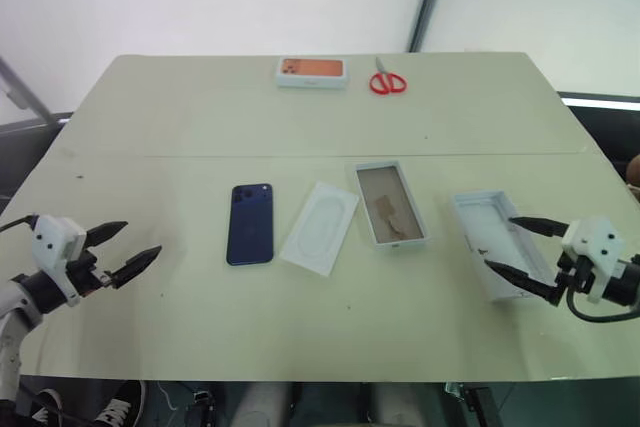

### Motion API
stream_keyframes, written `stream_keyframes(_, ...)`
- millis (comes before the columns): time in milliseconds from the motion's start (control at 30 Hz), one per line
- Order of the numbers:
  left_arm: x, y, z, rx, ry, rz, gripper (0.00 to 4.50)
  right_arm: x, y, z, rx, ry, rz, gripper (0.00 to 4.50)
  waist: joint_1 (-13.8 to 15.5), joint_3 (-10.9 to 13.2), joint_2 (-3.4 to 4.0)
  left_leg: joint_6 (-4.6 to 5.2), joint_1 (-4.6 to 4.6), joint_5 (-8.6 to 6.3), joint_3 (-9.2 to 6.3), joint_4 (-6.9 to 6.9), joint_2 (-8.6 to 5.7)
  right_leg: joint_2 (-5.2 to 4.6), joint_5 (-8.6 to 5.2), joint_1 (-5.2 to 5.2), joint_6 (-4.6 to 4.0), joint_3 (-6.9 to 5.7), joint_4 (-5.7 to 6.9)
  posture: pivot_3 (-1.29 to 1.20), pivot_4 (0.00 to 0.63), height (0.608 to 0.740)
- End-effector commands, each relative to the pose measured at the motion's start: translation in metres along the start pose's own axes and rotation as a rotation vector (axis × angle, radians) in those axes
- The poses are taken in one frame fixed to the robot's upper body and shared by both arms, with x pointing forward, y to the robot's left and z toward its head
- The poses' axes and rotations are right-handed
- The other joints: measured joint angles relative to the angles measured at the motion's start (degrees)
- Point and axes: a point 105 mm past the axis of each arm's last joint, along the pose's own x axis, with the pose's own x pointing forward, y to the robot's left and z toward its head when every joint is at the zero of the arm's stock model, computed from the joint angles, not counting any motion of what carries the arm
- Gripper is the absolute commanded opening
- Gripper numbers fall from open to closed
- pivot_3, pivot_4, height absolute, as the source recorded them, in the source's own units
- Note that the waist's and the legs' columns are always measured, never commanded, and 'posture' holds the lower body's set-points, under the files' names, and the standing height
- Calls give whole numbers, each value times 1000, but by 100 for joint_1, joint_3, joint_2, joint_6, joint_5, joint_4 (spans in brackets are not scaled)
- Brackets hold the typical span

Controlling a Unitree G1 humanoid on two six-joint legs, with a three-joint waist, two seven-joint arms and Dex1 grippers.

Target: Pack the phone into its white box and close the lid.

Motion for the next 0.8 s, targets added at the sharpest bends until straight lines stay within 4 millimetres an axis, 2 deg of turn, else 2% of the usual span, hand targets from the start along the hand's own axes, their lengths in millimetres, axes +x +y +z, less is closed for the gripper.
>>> stream_keyframes(33,-2,-1,11,10,-47,14,4475,-8,-1,9,-24,-28,-31,4500,-2,0,0,0,0,0,0,0,0,0,0,2,0,0,0,0,150,740)
stream_keyframes(533,19,-21,20,-20,-77,-78,4475,3,-7,15,-39,-47,-38,4500,-5,0,1,0,0,0,1,1,1,2,0,8,-1,-1,0,0,150,740)
stream_keyframes(800,44,-37,31,-67,-76,-139,4475,18,-8,28,-64,-79,-9,4500,-3,0,1,1,1,0,0,4,0,3,4,10,8,-3,0,0,150,740)
